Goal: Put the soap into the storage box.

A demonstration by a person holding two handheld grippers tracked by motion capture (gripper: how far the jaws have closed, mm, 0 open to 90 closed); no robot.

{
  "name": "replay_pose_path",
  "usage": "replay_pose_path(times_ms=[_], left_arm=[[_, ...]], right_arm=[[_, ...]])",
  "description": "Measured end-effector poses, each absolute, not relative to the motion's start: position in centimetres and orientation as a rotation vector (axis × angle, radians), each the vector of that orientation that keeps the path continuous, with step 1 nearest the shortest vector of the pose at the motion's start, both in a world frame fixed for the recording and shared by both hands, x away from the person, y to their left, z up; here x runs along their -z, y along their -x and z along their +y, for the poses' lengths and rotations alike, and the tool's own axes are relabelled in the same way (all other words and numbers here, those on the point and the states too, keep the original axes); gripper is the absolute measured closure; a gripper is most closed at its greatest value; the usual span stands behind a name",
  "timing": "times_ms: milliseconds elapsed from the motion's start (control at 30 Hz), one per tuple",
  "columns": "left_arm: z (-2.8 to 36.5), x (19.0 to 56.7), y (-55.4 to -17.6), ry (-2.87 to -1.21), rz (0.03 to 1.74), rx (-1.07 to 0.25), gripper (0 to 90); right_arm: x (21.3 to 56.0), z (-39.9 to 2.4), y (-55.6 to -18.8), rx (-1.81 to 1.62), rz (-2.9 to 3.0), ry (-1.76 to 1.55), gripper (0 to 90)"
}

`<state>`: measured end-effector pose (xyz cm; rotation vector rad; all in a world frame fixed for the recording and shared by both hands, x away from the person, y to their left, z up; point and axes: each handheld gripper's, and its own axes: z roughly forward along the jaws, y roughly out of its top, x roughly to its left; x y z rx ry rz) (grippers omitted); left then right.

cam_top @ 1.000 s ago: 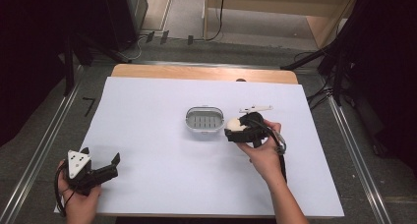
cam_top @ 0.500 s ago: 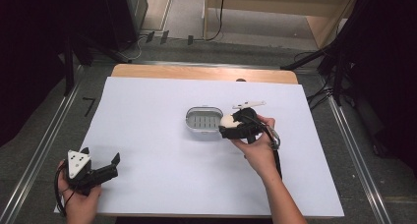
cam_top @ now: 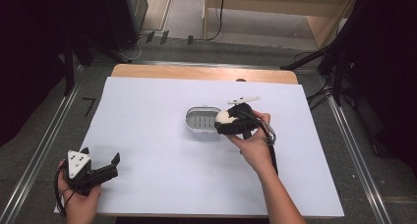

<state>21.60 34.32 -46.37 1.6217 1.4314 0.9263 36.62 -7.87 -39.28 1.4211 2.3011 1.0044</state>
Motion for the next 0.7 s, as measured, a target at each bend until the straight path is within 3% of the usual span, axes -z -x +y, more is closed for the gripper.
replay_pose_path(times_ms=[700], left_arm=[[34.2, 46.4, -21.6, -1.632, 1.427, -0.925, 0.0]], right_arm=[[39.1, -5.6, -37.8, -1.021, 2.324, -1.413, 24.6]])
